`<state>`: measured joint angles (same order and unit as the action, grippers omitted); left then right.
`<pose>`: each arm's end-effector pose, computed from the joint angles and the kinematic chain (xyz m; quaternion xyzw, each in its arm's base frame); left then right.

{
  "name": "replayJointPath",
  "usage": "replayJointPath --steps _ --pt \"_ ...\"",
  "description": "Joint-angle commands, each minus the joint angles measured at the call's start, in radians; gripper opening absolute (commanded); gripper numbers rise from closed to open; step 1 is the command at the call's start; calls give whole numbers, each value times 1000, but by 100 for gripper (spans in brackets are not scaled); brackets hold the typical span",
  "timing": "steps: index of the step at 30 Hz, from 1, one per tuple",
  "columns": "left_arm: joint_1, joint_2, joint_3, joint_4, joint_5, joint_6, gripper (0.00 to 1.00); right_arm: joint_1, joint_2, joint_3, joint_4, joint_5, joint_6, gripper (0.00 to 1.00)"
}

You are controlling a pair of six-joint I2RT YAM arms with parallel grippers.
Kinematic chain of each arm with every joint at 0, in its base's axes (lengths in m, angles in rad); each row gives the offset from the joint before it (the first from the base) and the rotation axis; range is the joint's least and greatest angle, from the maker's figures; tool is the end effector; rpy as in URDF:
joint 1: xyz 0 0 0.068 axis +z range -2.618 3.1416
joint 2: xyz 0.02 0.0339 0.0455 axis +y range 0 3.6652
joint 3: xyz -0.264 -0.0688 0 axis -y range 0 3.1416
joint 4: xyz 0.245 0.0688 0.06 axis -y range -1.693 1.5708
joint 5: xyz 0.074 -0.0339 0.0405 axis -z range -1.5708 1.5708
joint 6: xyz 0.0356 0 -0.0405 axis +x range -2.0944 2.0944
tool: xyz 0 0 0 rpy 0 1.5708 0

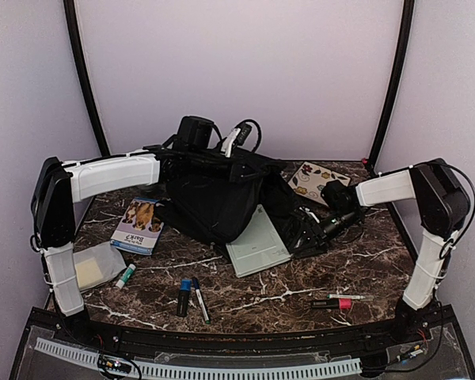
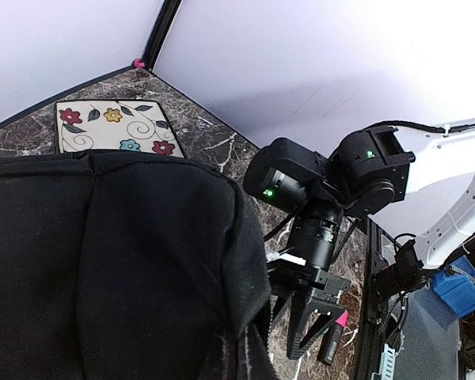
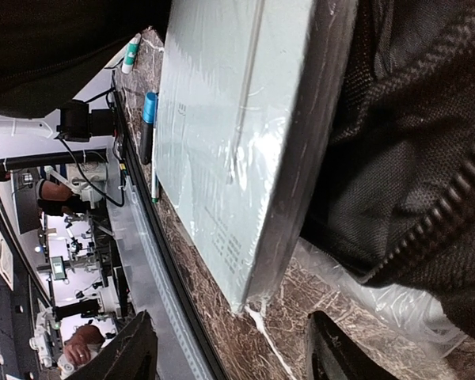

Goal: Pack the student bag
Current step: Adjust the book in the largest pocket of the bag.

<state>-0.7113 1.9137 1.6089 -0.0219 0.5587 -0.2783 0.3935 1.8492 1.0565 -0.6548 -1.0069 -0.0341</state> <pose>0.3355 -0.3140 0.3124 0.3247 0.7284 -0.4632 0.3865 0.2828 0.1500 0.1426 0.2145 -0.8480 -0.4834 0.0330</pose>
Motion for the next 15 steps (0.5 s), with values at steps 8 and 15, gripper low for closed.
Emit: replayJointPath --steps 8,15 --pt "-15 -91 -4 104 -56 -29 0 49 102 41 -8 -60 12 61" --pt "-30 -87 -4 95 -71 -19 0 71 143 55 72 -122 92 59"
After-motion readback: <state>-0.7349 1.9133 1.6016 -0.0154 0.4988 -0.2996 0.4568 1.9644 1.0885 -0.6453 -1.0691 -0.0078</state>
